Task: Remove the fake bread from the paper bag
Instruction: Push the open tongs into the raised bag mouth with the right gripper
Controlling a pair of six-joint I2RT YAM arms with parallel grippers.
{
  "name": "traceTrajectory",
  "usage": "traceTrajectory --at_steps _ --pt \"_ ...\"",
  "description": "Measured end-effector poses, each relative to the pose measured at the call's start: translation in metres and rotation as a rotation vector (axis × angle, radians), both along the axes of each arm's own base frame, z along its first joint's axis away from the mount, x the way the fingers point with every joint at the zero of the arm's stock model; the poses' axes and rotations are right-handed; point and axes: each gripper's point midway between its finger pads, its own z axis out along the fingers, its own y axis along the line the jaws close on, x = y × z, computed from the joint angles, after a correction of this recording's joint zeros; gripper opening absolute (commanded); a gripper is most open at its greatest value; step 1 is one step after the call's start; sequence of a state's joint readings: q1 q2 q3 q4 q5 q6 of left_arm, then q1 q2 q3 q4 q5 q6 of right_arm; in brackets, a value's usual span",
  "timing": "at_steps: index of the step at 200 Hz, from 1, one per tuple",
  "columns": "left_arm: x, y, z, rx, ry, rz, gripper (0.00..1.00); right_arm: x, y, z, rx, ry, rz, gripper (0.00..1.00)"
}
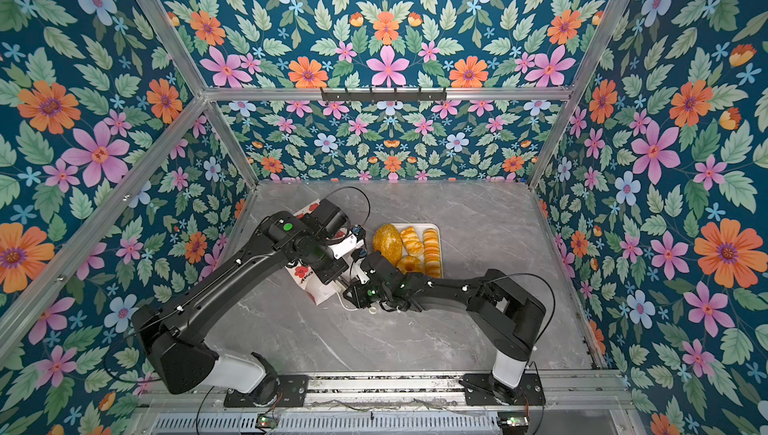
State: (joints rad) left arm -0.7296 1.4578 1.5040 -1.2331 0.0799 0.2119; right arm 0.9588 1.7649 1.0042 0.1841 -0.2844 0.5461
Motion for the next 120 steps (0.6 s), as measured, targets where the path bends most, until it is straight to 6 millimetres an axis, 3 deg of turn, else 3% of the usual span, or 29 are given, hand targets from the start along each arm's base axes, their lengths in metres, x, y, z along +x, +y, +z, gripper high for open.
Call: traceTrajectory --at_steps 53,120 --pt "-0.001 0.001 -0.001 0.001 0.003 -0.001 0.00 0.012 0.010 -0.007 0.031 0.060 -0.013 0.34" --pt "-0.001 0.000 0.001 -0.007 -0.007 -0.001 0.00 0.028 0.026 0.003 0.059 0.085 -0.039 0.38"
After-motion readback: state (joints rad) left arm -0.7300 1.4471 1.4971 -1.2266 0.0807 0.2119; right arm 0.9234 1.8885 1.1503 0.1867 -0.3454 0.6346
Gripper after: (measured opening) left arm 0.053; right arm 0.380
